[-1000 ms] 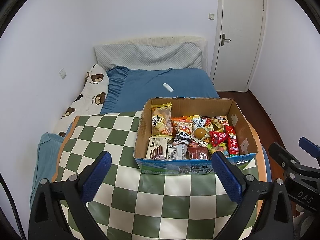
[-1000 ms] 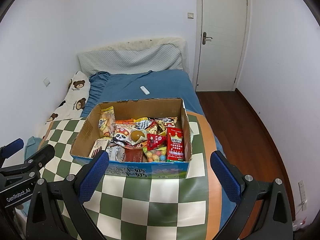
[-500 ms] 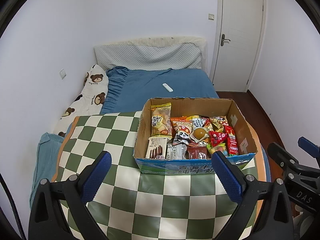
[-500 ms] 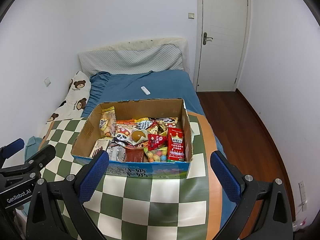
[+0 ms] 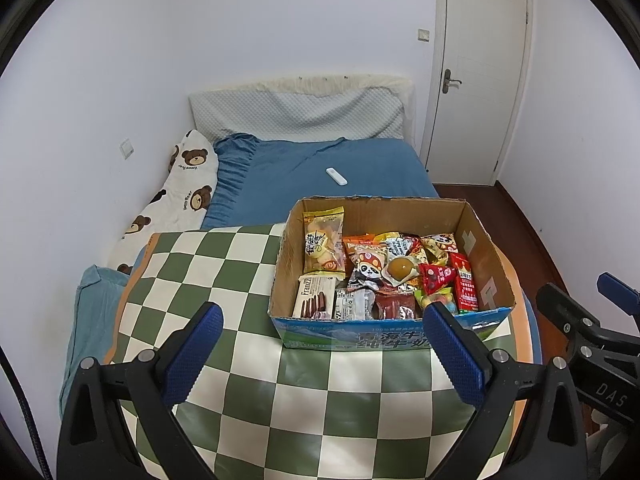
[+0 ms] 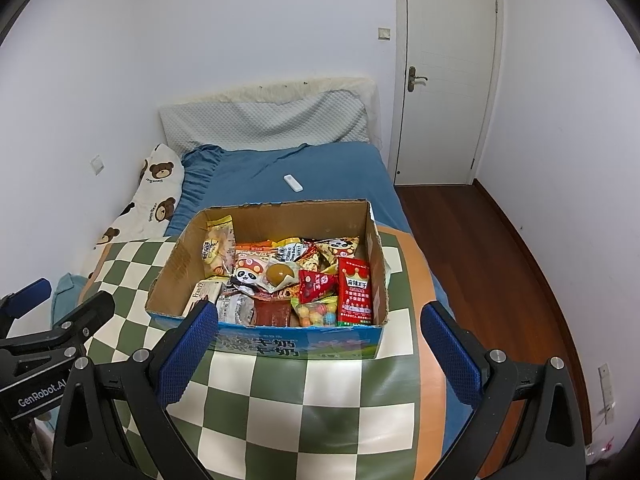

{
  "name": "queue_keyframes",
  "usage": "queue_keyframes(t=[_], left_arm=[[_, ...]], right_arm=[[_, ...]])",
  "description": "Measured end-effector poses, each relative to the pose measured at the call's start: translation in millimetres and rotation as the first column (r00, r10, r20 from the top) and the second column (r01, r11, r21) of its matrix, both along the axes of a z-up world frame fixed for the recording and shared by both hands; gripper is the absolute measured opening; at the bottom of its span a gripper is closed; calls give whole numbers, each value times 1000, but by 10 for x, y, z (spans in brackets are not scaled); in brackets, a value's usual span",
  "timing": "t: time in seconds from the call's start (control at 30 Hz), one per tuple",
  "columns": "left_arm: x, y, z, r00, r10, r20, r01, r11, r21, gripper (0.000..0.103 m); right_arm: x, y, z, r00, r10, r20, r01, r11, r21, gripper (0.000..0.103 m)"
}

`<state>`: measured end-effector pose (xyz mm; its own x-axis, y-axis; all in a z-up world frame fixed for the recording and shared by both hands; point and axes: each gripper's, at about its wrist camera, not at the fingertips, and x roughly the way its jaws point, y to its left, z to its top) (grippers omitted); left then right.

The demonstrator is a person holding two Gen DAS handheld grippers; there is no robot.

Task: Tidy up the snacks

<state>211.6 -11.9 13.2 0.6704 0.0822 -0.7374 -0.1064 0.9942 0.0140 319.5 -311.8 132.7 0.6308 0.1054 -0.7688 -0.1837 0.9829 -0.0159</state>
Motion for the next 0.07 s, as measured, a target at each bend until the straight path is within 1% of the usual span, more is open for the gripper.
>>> queue_keyframes(t=[0.07], left_arm=[[-6,-3,9,1000,3,5,-3,1000,-5,102]], right_arm=[[-3,-3,-1,1000,-1,0,1,1000,1,103]])
